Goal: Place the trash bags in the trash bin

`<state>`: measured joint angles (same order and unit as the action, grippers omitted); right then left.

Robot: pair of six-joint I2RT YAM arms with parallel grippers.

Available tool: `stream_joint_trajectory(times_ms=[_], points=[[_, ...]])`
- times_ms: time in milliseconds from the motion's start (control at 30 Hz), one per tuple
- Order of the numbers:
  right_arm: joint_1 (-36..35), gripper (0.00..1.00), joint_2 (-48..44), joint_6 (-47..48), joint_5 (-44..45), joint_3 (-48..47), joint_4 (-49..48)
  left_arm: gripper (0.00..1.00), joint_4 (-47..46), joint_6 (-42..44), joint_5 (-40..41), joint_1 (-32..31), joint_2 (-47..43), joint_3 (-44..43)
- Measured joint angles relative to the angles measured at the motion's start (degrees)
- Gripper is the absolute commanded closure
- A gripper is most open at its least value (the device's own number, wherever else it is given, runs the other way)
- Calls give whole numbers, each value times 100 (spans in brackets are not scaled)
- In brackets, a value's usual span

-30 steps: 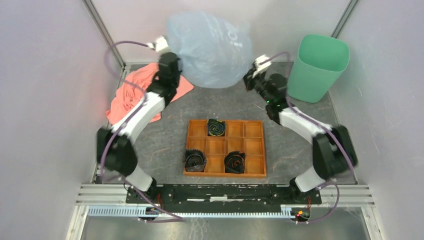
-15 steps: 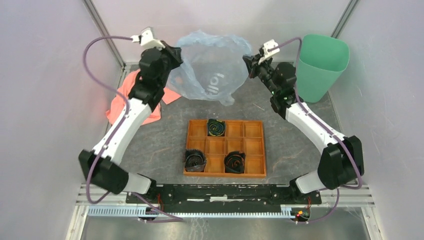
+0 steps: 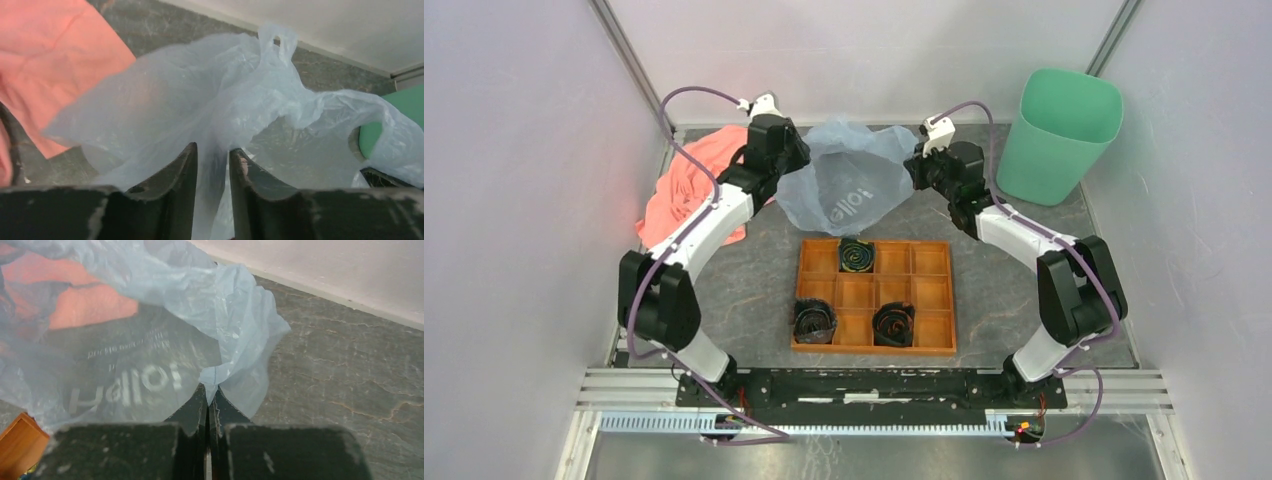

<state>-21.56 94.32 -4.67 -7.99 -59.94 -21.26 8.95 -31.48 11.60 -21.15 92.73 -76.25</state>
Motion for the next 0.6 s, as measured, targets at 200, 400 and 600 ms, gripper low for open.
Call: stream_joint_trajectory(times_ms=[200,400,600], points=[[76,100,-15,4,59,-46,94,0,114,133,-225,127,-918,146],[103,100,-15,52,55,-46,315,0,321,140,-922,942,-1716,472],[105,100,-22,50,7,-46,341,3,-96,-118,-2586,1735,-1558,1961]])
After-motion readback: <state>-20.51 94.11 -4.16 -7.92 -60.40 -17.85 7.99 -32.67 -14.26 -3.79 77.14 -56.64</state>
